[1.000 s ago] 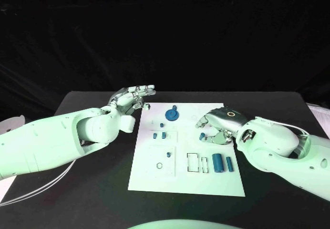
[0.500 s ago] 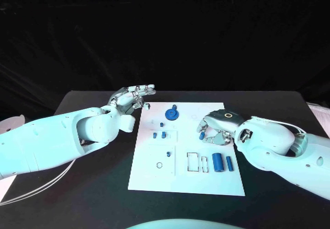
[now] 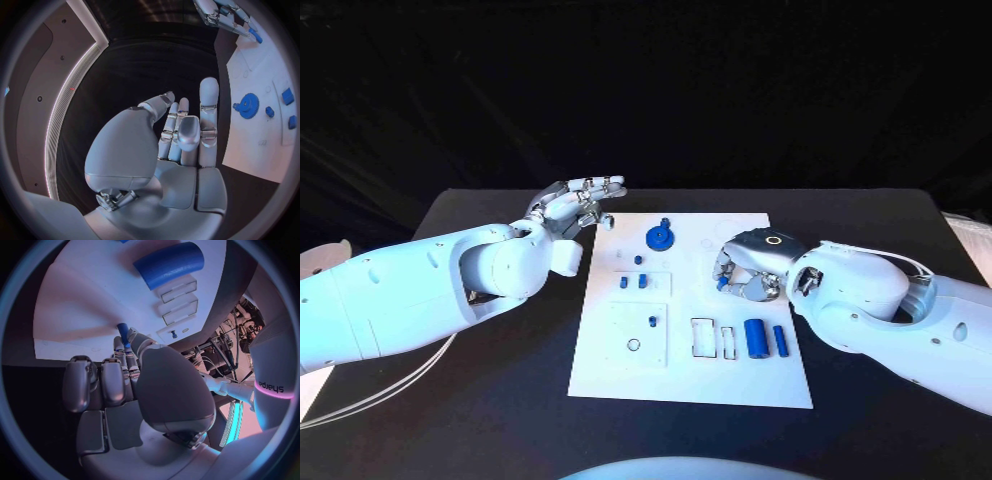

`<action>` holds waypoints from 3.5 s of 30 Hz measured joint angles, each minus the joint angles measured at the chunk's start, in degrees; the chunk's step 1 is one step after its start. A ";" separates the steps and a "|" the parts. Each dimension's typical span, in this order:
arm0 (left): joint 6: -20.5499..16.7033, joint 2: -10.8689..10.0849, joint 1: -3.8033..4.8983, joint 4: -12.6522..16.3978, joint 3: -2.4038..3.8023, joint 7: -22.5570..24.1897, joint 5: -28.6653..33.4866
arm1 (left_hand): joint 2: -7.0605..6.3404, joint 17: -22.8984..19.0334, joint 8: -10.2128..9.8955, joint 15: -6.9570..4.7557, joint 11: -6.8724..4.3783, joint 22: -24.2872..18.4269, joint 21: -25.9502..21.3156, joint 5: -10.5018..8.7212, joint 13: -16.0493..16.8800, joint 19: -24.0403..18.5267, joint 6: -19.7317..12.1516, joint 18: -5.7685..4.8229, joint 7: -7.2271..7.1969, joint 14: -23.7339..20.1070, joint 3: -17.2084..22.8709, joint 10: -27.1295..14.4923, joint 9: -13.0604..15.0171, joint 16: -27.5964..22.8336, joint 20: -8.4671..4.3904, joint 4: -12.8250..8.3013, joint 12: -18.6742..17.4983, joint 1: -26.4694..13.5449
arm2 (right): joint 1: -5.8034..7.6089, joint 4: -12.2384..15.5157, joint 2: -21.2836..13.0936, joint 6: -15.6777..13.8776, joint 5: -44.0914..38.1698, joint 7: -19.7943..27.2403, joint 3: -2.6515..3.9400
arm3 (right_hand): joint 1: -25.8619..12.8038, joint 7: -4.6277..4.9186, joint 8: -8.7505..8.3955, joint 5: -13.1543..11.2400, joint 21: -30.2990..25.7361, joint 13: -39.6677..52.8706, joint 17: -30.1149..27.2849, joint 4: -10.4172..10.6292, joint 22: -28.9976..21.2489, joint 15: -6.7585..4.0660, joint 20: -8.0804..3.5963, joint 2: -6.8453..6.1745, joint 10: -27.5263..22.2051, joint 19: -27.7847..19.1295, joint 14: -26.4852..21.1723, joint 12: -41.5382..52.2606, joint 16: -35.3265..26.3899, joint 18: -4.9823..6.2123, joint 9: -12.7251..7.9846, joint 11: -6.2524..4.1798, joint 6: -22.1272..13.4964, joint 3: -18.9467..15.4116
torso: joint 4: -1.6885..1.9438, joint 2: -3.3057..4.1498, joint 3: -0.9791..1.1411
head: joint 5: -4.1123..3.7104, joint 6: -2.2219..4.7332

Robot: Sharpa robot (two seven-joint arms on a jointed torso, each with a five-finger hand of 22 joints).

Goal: Assemble the parts on the task board

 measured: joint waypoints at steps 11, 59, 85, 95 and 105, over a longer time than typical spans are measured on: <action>0.05 0.00 0.00 0.00 0.00 -0.02 -0.13 | 0.00 0.00 0.00 0.00 0.00 0.00 0.00 0.00 0.00 0.00 0.00 0.00 0.00 0.00 0.00 0.00 0.00 0.00 0.00 0.00 0.00 0.00 | -0.27 0.08 0.10 -1.66 -0.86 -0.28 -0.17 | 0.23 0.06 0.47 0.14 1.27 0.11 1.58 -2.13 1.58 -0.81 -0.71 0.37 1.44 0.71 0.01 0.04 1.21 0.00 0.55 0.80 1.71 3.18 | 0.05 -0.05 -0.01 | -0.12 -0.10; 0.42 1.00 -0.02 -0.30 -0.05 -0.07 -0.25 | 0.00 -0.14 0.00 0.00 0.01 0.01 0.00 0.00 0.00 -0.21 0.00 0.00 0.00 0.00 -0.01 -0.42 0.00 0.00 0.21 -0.32 0.43 0.00 | -7.21 4.68 10.72 -5.96 0.21 3.20 -1.71 | 0.25 0.53 -0.19 0.21 1.58 0.06 1.68 -2.85 1.78 -0.80 -0.70 0.35 1.86 0.70 0.01 -1.04 1.43 0.00 0.75 1.21 2.04 4.56 | 0.08 0.02 -0.05 | 1.88 -1.41; 0.58 1.01 -0.02 -0.38 -0.05 -0.09 -0.26 | 0.00 -0.13 0.00 0.00 0.01 0.01 0.00 0.00 0.00 -0.21 0.00 0.00 0.00 0.00 0.00 -0.42 0.00 0.00 0.21 -0.31 0.43 0.00 | -7.73 2.72 12.46 -5.75 -1.12 4.05 -1.55 | 0.57 0.73 -0.03 0.25 1.57 0.21 1.68 -2.85 1.78 -0.79 -0.70 0.20 1.96 0.70 0.01 -1.41 1.43 0.00 0.82 1.13 1.82 4.54 | 0.03 -0.05 -0.05 | 2.45 -1.86; 0.60 0.93 -0.03 -0.42 -0.05 -0.10 -0.26 | 0.00 -0.13 0.00 0.00 0.01 0.01 0.00 0.00 0.00 -0.21 0.00 0.00 0.00 0.00 0.00 -0.42 0.00 0.00 0.21 -0.31 0.43 0.00 | -7.85 4.26 11.08 -5.12 -2.27 3.22 -1.67 | 0.86 0.46 -0.13 0.24 1.57 0.08 1.84 -3.03 1.78 -0.79 -0.70 0.33 1.96 0.70 0.01 -1.33 1.43 0.00 0.78 1.13 1.91 4.69 | -0.03 -0.07 -0.05 | 2.38 -1.92; 0.64 0.90 -0.03 -0.44 -0.05 -0.13 -0.26 | 0.00 -0.13 0.00 0.00 0.01 0.01 0.00 0.00 0.00 -0.21 0.00 0.00 0.00 0.00 0.00 -0.42 0.00 0.00 0.20 -0.31 0.43 0.00 | -7.56 4.76 10.96 -3.98 -3.03 2.21 -1.59 | 0.88 0.48 0.01 0.21 1.57 0.33 1.83 -3.03 1.78 -0.79 -0.70 0.31 1.96 0.70 0.01 -1.34 1.43 0.00 0.86 1.13 1.94 4.69 | -0.01 -0.09 -0.04 | 2.22 -1.80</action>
